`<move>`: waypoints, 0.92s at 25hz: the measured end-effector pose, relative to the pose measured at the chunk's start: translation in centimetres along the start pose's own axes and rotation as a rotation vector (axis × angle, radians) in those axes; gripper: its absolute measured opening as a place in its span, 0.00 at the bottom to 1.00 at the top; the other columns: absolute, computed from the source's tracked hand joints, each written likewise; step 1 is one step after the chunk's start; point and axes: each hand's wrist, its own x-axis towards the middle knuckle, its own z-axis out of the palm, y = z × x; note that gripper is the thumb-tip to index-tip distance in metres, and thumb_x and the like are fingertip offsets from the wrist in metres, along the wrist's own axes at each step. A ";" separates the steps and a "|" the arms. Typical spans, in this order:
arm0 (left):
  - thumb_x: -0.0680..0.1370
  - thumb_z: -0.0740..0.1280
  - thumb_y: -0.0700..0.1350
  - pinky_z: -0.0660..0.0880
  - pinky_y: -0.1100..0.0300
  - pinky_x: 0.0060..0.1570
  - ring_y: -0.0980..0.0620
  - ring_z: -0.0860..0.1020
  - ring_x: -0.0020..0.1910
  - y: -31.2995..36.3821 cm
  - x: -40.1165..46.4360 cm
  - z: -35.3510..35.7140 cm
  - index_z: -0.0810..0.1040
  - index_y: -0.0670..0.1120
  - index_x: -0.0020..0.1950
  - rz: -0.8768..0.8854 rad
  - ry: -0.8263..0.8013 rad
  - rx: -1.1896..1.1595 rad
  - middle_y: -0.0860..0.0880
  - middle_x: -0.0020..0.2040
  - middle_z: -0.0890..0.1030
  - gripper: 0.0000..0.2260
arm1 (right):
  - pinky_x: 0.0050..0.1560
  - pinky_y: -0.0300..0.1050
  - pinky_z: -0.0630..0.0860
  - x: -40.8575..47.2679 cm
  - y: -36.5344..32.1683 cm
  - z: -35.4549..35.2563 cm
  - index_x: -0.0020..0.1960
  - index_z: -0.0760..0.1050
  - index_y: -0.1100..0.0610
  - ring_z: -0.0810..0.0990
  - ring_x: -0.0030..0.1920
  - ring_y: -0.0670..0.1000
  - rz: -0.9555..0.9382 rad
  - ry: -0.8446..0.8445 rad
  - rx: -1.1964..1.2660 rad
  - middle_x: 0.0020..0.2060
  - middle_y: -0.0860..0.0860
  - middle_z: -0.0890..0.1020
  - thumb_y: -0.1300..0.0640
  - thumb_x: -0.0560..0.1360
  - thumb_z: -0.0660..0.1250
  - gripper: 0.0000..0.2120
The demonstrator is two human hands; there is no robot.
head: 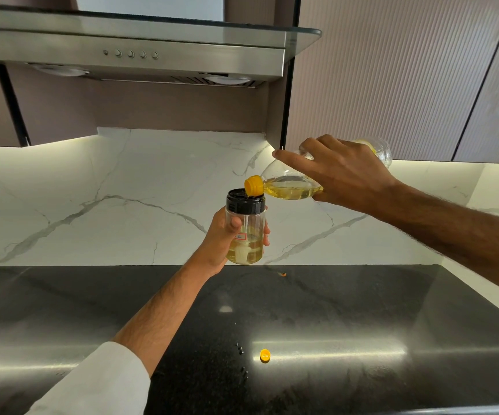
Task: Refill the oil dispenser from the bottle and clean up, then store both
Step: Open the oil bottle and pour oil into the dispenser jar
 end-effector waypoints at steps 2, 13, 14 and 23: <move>0.58 0.73 0.77 0.83 0.49 0.44 0.46 0.85 0.41 0.0 0.0 0.0 0.75 0.46 0.63 0.004 -0.001 -0.001 0.46 0.46 0.86 0.46 | 0.41 0.60 0.83 0.0 0.0 -0.1 0.75 0.57 0.50 0.82 0.50 0.63 -0.003 -0.003 0.002 0.57 0.63 0.80 0.50 0.57 0.87 0.56; 0.58 0.73 0.77 0.83 0.48 0.45 0.46 0.85 0.42 -0.1 0.0 -0.1 0.75 0.45 0.64 0.000 0.001 0.011 0.46 0.46 0.86 0.46 | 0.41 0.60 0.83 -0.1 0.0 0.1 0.75 0.57 0.50 0.82 0.49 0.63 -0.001 -0.001 0.006 0.57 0.63 0.80 0.50 0.57 0.87 0.56; 0.58 0.73 0.77 0.83 0.48 0.45 0.46 0.85 0.42 -0.1 0.0 -0.1 0.75 0.45 0.64 0.000 0.002 0.013 0.46 0.46 0.86 0.47 | 0.41 0.60 0.83 -0.1 0.0 0.1 0.75 0.57 0.50 0.82 0.49 0.63 -0.001 -0.003 0.004 0.57 0.63 0.80 0.50 0.57 0.87 0.56; 0.59 0.73 0.77 0.82 0.49 0.45 0.46 0.85 0.41 -0.2 0.1 -0.2 0.76 0.46 0.63 0.002 0.000 -0.001 0.46 0.46 0.85 0.44 | 0.42 0.60 0.83 0.0 -0.1 0.2 0.75 0.57 0.49 0.82 0.50 0.63 0.006 -0.008 0.005 0.57 0.63 0.80 0.50 0.57 0.87 0.56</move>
